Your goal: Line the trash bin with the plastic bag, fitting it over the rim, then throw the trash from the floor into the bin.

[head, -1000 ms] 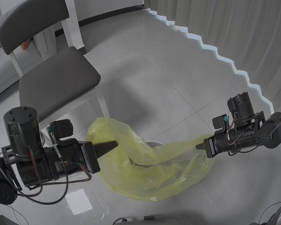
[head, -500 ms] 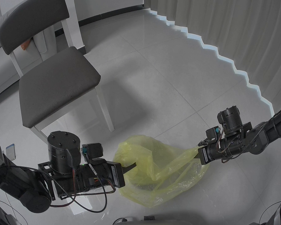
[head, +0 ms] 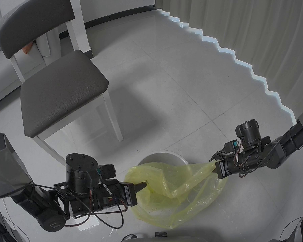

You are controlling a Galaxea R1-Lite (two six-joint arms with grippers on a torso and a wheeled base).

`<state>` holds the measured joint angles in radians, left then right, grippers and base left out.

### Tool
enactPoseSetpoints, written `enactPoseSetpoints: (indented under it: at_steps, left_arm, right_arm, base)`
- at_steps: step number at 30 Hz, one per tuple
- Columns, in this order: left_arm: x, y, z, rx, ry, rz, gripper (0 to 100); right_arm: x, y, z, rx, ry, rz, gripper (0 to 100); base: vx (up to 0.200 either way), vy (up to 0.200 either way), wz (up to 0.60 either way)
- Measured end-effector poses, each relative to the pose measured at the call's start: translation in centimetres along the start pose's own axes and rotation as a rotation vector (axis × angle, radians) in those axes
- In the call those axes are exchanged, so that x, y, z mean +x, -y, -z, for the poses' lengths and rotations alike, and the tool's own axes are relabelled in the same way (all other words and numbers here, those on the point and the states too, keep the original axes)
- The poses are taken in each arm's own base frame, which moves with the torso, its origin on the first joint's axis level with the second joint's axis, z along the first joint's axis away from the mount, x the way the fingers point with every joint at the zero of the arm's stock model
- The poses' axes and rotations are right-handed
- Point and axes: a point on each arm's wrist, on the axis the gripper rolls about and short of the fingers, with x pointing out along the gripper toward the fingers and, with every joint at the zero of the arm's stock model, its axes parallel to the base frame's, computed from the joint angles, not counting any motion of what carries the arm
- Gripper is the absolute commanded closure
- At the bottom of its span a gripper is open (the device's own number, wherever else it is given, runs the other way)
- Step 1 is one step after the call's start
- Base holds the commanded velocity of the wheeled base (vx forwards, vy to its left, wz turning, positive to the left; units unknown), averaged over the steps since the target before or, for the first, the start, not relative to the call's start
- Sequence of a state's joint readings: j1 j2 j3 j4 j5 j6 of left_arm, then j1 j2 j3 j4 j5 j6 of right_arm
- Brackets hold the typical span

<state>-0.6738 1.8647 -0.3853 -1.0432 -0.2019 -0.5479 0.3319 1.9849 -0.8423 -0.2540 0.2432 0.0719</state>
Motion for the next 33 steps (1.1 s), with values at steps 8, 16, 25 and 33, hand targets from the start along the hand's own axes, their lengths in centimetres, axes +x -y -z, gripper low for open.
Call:
enactPoseSetpoints:
  at_steps: [8, 16, 25, 33]
  left_arm:
    - [-0.1, -2.8, -1.1, -0.044, 0.051, -0.069, 100]
    - [0.9, -5.2, -2.1, -0.052, 0.148, -0.080, 100]
    - [2.2, -6.4, 0.4, -0.067, 0.086, -0.109, 100]
    - [2.7, -6.9, 2.0, -0.056, 0.103, -0.089, 100]
  right_arm:
    - [1.8, -0.6, -3.1, -0.026, 0.072, -0.022, 100]
    - [4.5, -0.1, -5.0, 0.001, 0.100, -0.027, 100]
    - [7.3, 0.6, -2.2, 0.026, 0.001, -0.023, 100]
    - [7.9, 1.6, 0.3, 0.028, 0.043, -0.020, 100]
  base:
    - [0.000, 0.000, 0.00]
    - [0.000, 0.000, 0.00]
    - [0.000, 0.000, 0.00]
    - [0.000, 0.000, 0.00]
